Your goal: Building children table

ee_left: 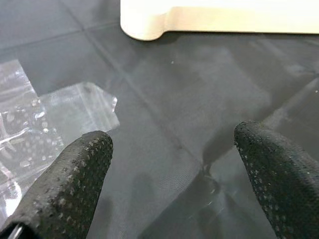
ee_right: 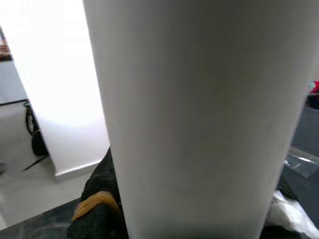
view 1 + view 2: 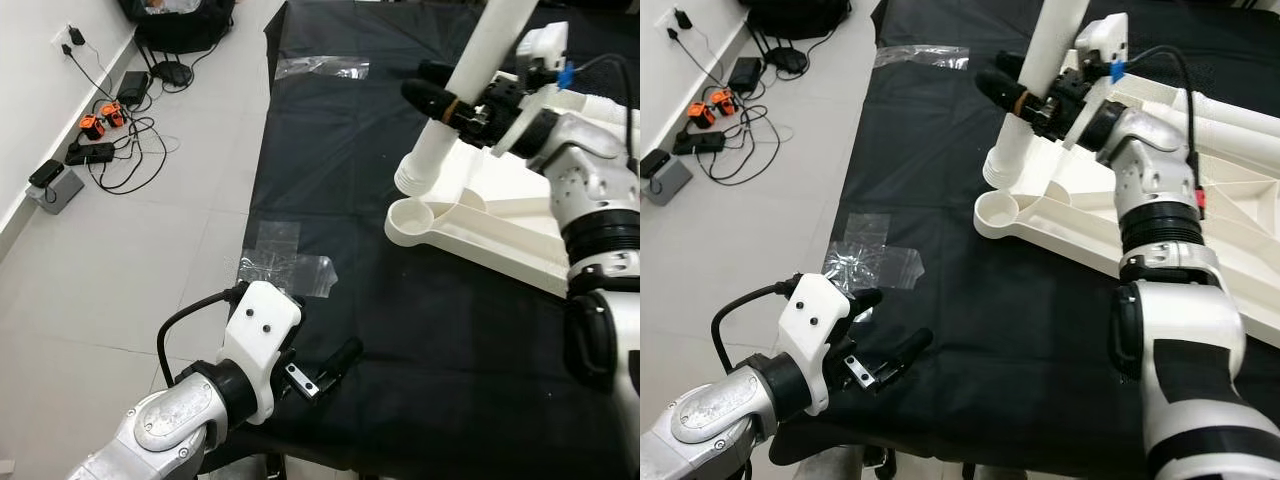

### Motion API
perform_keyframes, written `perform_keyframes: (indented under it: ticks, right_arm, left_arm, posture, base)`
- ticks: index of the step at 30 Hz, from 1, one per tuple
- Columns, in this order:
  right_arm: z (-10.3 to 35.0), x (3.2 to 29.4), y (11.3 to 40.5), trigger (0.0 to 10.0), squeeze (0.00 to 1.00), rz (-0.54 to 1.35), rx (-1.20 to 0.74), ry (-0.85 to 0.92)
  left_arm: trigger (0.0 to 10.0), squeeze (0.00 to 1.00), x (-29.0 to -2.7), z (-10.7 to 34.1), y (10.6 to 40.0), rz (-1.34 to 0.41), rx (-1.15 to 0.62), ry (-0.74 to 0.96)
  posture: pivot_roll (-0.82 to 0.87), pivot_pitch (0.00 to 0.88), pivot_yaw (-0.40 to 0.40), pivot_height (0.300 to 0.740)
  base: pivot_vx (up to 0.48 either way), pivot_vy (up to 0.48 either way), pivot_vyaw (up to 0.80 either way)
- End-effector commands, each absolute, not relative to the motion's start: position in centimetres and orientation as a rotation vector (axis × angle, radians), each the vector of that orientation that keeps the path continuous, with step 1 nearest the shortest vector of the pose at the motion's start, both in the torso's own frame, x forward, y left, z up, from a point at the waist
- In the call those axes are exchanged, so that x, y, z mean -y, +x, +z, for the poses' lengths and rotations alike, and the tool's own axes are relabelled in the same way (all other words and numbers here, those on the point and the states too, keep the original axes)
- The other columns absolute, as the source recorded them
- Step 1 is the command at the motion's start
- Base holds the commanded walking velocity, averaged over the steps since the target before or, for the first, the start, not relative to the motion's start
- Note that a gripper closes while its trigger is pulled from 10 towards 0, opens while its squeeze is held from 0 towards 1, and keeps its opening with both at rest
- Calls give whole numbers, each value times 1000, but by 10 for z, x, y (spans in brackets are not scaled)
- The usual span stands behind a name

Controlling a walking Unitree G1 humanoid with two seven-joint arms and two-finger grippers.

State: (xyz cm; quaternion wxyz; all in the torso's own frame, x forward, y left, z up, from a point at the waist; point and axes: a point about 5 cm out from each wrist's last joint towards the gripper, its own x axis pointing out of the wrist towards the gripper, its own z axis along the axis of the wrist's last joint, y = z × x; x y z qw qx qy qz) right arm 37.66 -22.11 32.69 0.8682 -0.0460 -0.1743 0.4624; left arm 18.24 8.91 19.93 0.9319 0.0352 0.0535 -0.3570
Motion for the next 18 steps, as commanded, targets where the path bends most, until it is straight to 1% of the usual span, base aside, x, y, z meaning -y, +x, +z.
perform_keyframes:
  ticks: [1,3,4,8,9,13,18]
  right_arm:
    - [326,228,372,0,0,1005,362,-77]
    - [326,228,372,0,0,1005,362,-77]
    - [335,231,369,0,0,1029,386,-81]
    - [345,231,367,0,0,1046,413,-84]
    - [350,227,365,0,0,1082,425,-97]
    - [349,224,364,0,0,1104,418,-112]
    - [346,214,359,0,0,1200,395,-126]
  left_arm:
    - [10000,0,-89,197,179,-740,-132,70]
    - [10000,0,-89,197,179,-740,-132,70]
    - [10000,0,-90,196,181,-732,-136,73]
    - [10000,0,-91,195,182,-725,-140,74]
    - [10000,0,-91,193,184,-723,-145,72]
    - [10000,0,-91,192,185,-720,-147,73]
    - [10000,0,-91,191,186,-714,-151,76]
  posture:
    - [168,325,-2,740]
    - [168,325,-2,740]
    - [164,317,-3,740]
    - [157,313,-6,740]
    - [152,310,-7,740]
    - [151,310,-9,740]
    - [148,305,-12,740]
  base:
    - [0,0,0]
    - [0,0,0]
    - [0,0,0]
    - [0,0,0]
    - [0,0,0]
    - [0,0,0]
    - [0,0,0]
